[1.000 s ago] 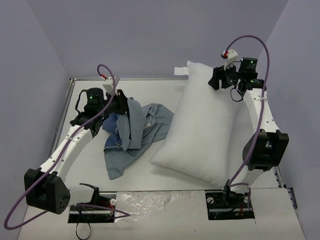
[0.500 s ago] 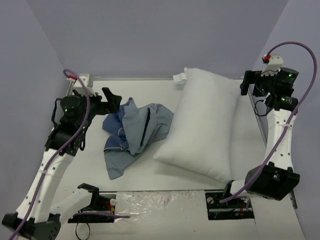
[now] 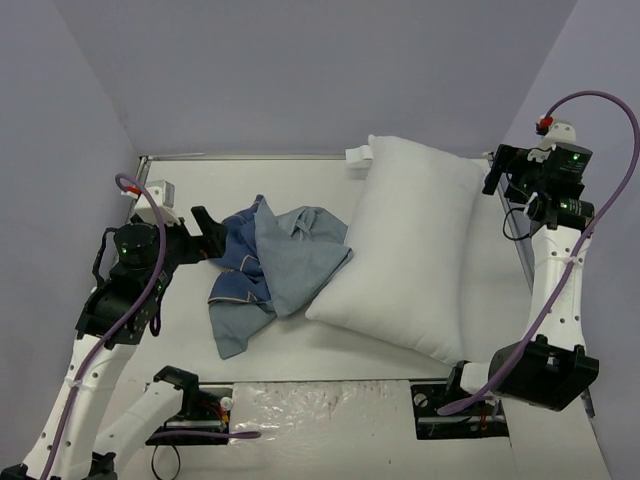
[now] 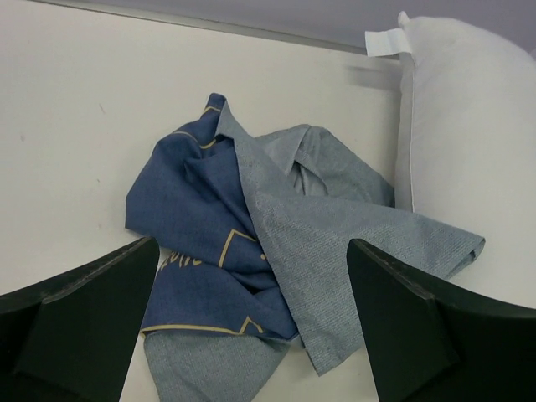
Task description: Remove the pillowcase from the pillow
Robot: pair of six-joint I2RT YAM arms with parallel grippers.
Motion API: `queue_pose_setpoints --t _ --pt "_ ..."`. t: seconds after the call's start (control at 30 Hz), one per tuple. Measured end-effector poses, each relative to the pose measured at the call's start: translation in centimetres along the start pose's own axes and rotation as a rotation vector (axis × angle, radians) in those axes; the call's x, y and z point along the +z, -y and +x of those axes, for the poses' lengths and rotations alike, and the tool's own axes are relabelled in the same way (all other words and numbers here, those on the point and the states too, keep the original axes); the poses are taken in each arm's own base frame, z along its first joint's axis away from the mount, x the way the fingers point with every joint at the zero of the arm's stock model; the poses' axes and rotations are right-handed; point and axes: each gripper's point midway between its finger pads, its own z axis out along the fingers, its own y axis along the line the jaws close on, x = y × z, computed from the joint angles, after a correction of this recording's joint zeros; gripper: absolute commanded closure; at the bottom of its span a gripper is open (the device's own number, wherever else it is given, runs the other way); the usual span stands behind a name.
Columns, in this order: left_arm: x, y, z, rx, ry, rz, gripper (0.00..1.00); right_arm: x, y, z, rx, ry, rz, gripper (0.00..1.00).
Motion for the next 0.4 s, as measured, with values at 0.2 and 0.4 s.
queue_pose_setpoints --t 0.2,0.4 --pt "-0.50 -0.42 1.06 0.002 -0.031 -0.012 0.06 -0.74 -0.04 -0.50 0.017 0.021 0.009 0.00" --pt "-0.70 -0.46 1.14 0.003 -0.033 -0.012 0.06 -0.85 -0.13 -0.56 0.019 0.024 0.005 0.00"
